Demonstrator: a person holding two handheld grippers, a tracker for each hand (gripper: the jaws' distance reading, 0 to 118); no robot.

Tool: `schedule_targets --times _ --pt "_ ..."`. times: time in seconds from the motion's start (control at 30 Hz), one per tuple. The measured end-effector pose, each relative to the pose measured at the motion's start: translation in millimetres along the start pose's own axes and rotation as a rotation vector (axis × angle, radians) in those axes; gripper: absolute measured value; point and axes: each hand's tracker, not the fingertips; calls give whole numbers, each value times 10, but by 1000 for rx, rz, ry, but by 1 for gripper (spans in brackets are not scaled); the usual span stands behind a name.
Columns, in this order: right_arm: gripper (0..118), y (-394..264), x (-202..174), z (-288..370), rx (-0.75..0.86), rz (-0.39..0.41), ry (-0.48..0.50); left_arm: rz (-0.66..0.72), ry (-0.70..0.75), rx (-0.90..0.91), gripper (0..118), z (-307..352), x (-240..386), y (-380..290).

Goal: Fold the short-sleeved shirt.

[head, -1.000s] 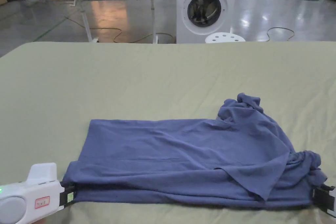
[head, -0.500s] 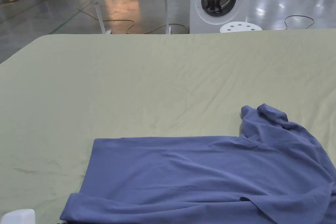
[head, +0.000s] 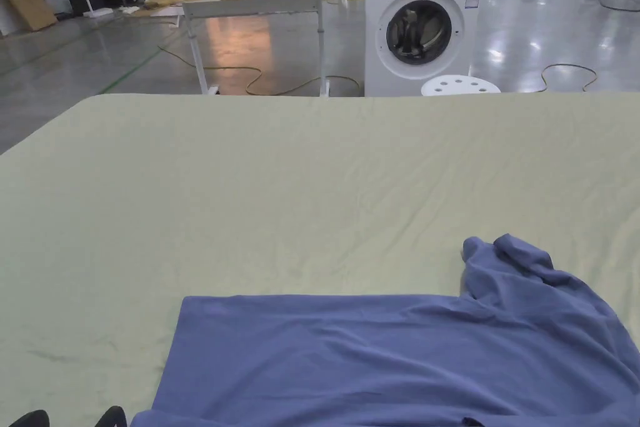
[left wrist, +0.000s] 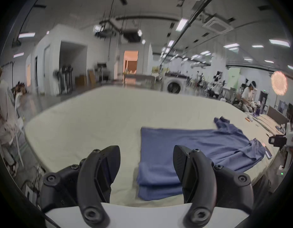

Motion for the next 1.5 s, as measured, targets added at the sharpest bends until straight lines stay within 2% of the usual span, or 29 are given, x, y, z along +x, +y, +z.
schedule_targets --times 0.1,0.13,0.2,0.23,0.3,0.37,0.4,0.6,0.8,0.87,0.93,1.0,1.13,1.2,1.27,1.33,1.4,1.43,1.5 --pt "58 78 -140 87 35 -28 55 -64 3 24 66 131 172 88" --pt "48 100 -190 113 38 -23 66 -70 -7 29 56 160 212 109" --pt "20 133 -285 143 38 -1 89 -78 -37 45 36 218 271 139" --pt "20 90 -258 122 41 3 101 -78 -44 46 34 229 300 149" --pt "11 73 -284 95 42 4 122 -82 -76 33 26 220 331 145" --pt "3 44 -284 44 19 2 139 -85 -94 15 4 190 351 114" --pt "3 33 -297 43 20 2 136 -95 -75 2 0 176 356 88" --pt "1 62 -319 19 17 20 146 -72 -114 -27 0 -111 286 193" --pt "1 62 -293 9 8 37 135 -3 -173 -127 0 -1013 72 427" --pt "1 38 -256 12 -5 36 129 16 -159 -211 27 -1443 -6 499" --pt "1 0 -224 17 -17 36 121 52 -183 -397 64 -1950 -91 532" --pt "1 -31 -187 22 -31 39 110 81 -183 -479 63 -2385 -172 496" --pt "1 -92 -106 35 -53 30 78 38 -45 -579 62 -2998 -227 306" --pt "1 -97 -92 39 -66 18 62 73 -43 -619 55 -3171 -257 219" --pt "1 -120 -44 23 -81 4 45 104 -25 -644 54 -3238 -249 147" --pt "1 -118 -25 12 -91 -5 34 23 -22 -611 48 -3178 -185 152" --pt "1 -109 18 -46 -100 -25 39 -82 -18 -618 32 -3155 -103 155" --pt "1 -84 36 -99 -105 -29 43 -105 -31 -625 17 -3167 -69 161" --pt "1 30 52 -252 -113 -15 42 -99 -33 -657 3 -3208 34 148"
